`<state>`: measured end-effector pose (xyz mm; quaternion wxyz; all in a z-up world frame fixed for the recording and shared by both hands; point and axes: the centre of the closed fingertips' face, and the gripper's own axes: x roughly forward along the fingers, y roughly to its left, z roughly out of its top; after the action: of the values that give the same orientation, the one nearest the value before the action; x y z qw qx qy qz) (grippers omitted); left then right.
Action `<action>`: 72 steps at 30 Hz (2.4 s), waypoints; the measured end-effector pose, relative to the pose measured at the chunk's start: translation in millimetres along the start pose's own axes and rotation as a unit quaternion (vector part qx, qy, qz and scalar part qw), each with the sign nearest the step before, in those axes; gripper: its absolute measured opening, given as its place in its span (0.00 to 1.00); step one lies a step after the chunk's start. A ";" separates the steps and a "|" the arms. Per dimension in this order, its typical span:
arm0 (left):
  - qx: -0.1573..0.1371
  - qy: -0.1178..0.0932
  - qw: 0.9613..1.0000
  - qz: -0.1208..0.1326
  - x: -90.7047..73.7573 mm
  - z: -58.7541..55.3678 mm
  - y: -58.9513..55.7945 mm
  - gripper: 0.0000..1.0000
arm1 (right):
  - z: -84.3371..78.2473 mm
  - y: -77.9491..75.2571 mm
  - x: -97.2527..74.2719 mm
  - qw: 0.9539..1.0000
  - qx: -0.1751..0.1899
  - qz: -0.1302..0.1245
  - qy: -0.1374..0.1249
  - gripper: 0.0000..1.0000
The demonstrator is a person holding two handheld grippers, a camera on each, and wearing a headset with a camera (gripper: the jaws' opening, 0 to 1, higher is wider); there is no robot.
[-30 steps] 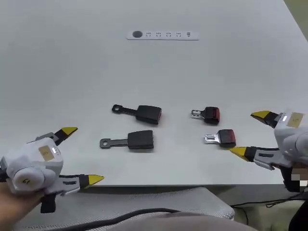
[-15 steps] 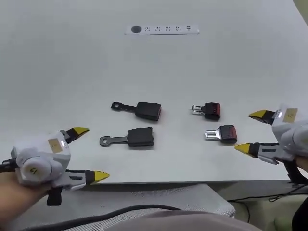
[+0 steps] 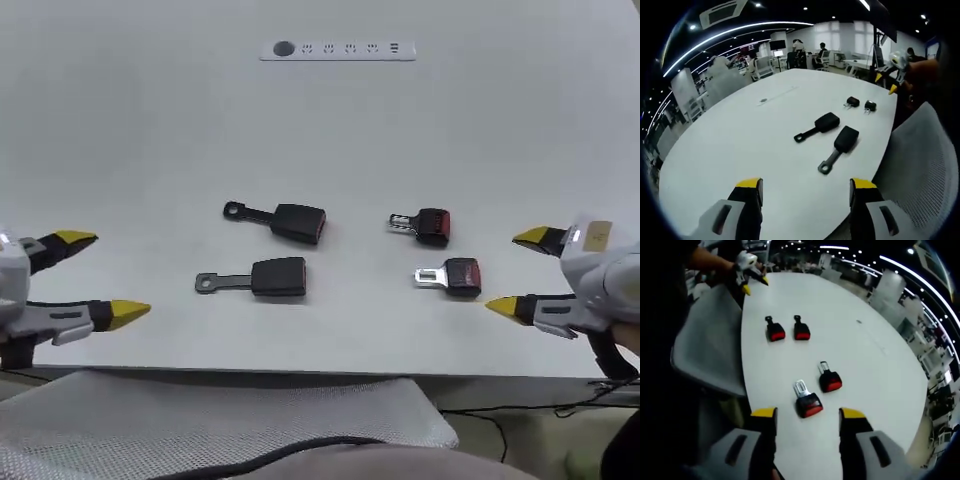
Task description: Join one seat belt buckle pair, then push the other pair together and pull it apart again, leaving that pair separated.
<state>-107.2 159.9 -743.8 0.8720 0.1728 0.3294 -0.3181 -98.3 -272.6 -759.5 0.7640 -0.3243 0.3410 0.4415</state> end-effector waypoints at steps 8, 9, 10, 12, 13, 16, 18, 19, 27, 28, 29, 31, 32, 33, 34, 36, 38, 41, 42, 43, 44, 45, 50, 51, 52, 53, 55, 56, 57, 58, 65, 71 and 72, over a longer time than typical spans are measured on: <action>0.011 -0.003 0.999 0.030 -33.3 13.8 -18.3 0.73 | 9.2 2.4 -7.0 1.000 -0.014 0.012 -0.022 0.50; 0.010 -0.005 0.999 0.034 -36.7 14.3 -19.9 0.73 | 10.5 3.9 -7.8 0.999 -0.017 0.014 -0.026 0.50; 0.006 -0.003 0.999 0.043 -41.8 14.4 -21.3 0.73 | 10.7 4.6 -8.1 0.999 -0.019 0.016 -0.027 0.50; -0.001 -0.011 0.999 0.053 -50.1 19.0 -26.3 0.73 | 10.9 6.5 -8.9 0.999 -0.023 0.018 -0.031 0.50; -0.002 -0.015 0.998 0.056 -53.2 21.8 -29.0 0.73 | 11.0 7.9 -9.5 0.999 -0.025 0.019 -0.033 0.51; 0.002 -0.029 0.998 0.049 -59.7 33.9 -44.3 0.73 | 10.7 9.1 -10.5 0.999 -0.035 0.016 -0.037 0.51; 0.007 -0.032 0.999 0.044 -60.7 40.3 -54.1 0.73 | 9.0 9.9 -10.6 0.999 -0.034 0.015 -0.033 0.51; 0.010 -0.035 0.999 0.031 -58.9 45.4 -61.8 0.73 | 8.6 10.3 -12.7 0.999 -0.033 0.011 -0.031 0.51; 0.101 -0.002 0.993 -0.065 -25.9 73.3 -99.1 0.70 | 7.8 6.7 -18.1 0.999 -0.025 0.000 -0.031 0.51; 0.121 0.005 0.990 -0.074 -17.8 78.7 -103.3 0.69 | 8.2 6.0 -18.0 0.999 -0.025 0.001 -0.030 0.51; 0.132 -0.002 0.988 -0.083 -9.9 87.1 -108.2 0.70 | 9.0 5.4 -18.2 0.999 -0.025 0.001 -0.031 0.51; 0.141 -0.005 0.985 -0.096 1.4 96.3 -114.1 0.70 | 10.9 3.3 -17.4 0.999 -0.028 0.003 -0.032 0.51; 0.145 -0.004 0.984 -0.101 10.3 100.3 -116.7 0.70 | 10.9 1.9 -16.4 0.999 -0.030 0.003 -0.031 0.51; 0.148 -0.002 0.983 -0.105 16.2 101.3 -118.2 0.69 | 10.9 -0.6 -15.5 0.999 -0.031 0.003 -0.029 0.50; 0.152 0.007 0.982 -0.112 24.9 100.9 -119.9 0.68 | 10.9 -1.9 -15.1 0.999 -0.031 0.003 -0.029 0.50; 0.165 0.016 0.978 -0.126 38.9 97.9 -123.0 0.65 | 11.6 -3.7 -14.4 0.999 -0.030 0.002 -0.029 0.49; 0.178 0.021 0.975 -0.130 49.1 94.3 -123.7 0.63 | 11.3 -4.6 -11.9 0.999 -0.029 0.003 -0.028 0.48; 0.181 0.032 0.972 -0.147 63.1 86.1 -127.1 0.62 | 9.6 -4.1 -6.5 0.999 -0.017 0.008 -0.027 0.49; 0.184 0.037 0.971 -0.151 66.0 82.9 -126.8 0.62 | 9.3 -3.5 -5.6 0.999 -0.017 0.010 -0.027 0.49; 0.188 0.038 0.969 -0.153 69.6 80.5 -125.9 0.61 | 8.3 -2.6 -3.9 0.999 -0.016 0.013 -0.025 0.48; 0.190 0.038 0.969 -0.153 72.2 79.0 -124.6 0.60 | 6.2 -2.6 -0.7 0.999 -0.018 0.015 -0.023 0.48; 0.191 0.039 0.969 -0.155 75.6 77.1 -122.8 0.59 | 4.9 -2.5 1.8 0.999 -0.019 0.016 -0.022 0.48; 0.193 0.047 0.967 -0.161 100.3 61.5 -115.9 0.54 | -2.1 -3.1 17.9 0.999 -0.025 0.030 -0.014 0.45; 0.192 0.048 0.967 -0.162 102.6 60.1 -115.7 0.53 | -3.1 -3.1 22.9 0.999 -0.028 0.032 -0.013 0.45; 0.196 0.051 0.966 -0.163 108.6 55.5 -114.8 0.52 | -3.9 -3.0 24.9 0.999 -0.029 0.035 -0.013 0.44; 0.198 0.053 0.965 -0.163 113.0 52.5 -113.5 0.52 | -7.3 -1.5 30.3 0.998 -0.033 0.044 -0.007 0.44; 0.194 0.057 0.965 -0.169 122.6 46.0 -111.9 0.52 | -12.9 -2.8 39.0 0.998 -0.040 0.049 -0.001 0.43; 0.192 0.058 0.965 -0.170 127.2 43.5 -110.6 0.52 | -18.6 -0.1 42.3 0.997 -0.040 0.061 0.012 0.42; 0.188 0.058 0.966 -0.167 129.6 43.4 -111.0 0.52 | -19.7 -0.3 44.5 0.997 -0.049 0.062 0.016 0.41; 0.186 0.058 0.967 -0.165 133.1 42.2 -110.0 0.52 | -19.8 -1.0 47.8 0.996 -0.061 0.062 0.016 0.41; 0.175 0.074 0.967 -0.170 146.8 32.9 -117.3 0.44 | -26.6 1.9 69.4 0.993 -0.073 0.085 0.029 0.40; 0.187 0.076 0.962 -0.182 161.1 33.2 -127.6 0.43 | -30.9 0.9 84.1 0.993 -0.067 0.095 0.035 0.41; 0.187 0.077 0.962 -0.181 163.2 33.0 -127.0 0.42 | -30.8 1.4 85.0 0.992 -0.066 0.098 0.036 0.41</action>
<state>-82.0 -22.6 -843.4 0.7237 0.2942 0.3560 -0.5128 -74.6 -258.1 -845.5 0.6811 -0.3552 0.3683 0.5237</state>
